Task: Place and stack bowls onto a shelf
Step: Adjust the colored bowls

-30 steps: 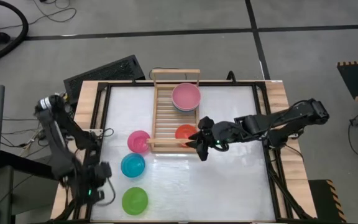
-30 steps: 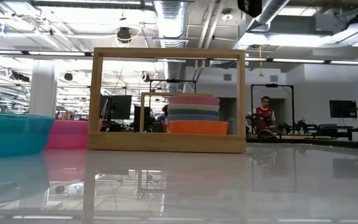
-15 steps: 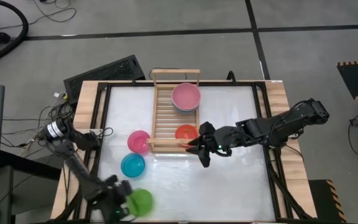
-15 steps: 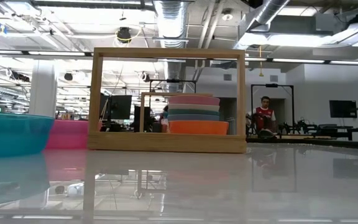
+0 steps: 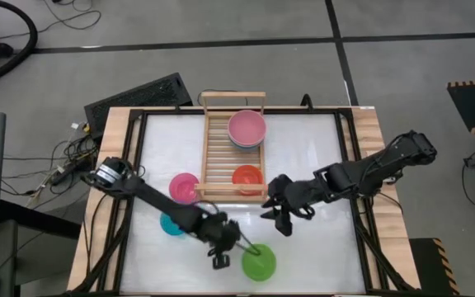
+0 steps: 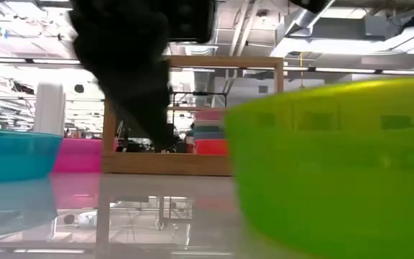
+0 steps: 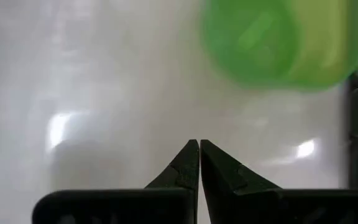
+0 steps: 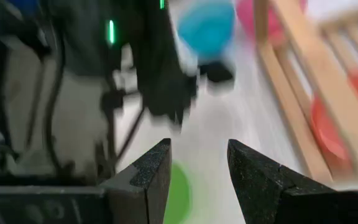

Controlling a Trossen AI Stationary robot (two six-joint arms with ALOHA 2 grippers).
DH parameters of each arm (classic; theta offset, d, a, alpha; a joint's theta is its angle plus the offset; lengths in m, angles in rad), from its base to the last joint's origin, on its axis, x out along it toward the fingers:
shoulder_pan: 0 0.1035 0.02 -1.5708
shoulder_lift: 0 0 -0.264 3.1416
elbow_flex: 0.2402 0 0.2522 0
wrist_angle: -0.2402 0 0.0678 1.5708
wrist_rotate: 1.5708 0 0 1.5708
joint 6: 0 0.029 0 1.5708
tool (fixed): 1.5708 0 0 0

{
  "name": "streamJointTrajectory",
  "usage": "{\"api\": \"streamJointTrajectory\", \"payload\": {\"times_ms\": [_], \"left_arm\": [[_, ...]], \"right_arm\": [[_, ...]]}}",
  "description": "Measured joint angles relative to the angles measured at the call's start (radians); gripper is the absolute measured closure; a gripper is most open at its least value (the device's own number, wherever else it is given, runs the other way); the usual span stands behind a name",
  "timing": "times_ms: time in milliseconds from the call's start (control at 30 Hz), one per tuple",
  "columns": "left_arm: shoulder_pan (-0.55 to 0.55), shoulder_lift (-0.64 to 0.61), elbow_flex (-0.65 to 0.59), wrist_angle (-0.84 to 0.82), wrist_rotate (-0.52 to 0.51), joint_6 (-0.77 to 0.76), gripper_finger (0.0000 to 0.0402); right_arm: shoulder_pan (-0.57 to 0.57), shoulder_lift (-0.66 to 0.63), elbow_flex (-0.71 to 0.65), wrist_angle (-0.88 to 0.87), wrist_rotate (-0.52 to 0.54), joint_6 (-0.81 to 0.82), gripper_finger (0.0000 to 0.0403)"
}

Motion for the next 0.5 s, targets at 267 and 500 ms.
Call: {"api": "streamJointTrajectory", "payload": {"times_ms": [267, 500], "left_arm": [[0.047, -0.120, 0.186, -0.536, -0.072, 0.115, 0.0401], [-0.055, -0.381, 0.184, -0.991, -0.385, -0.112, 0.0401]], "right_arm": [[0.104, -0.008, 0.000, -0.400, 0.090, 0.259, 0.0220], [0.208, 0.003, 0.000, -0.448, 0.227, 0.414, 0.0220]]}}
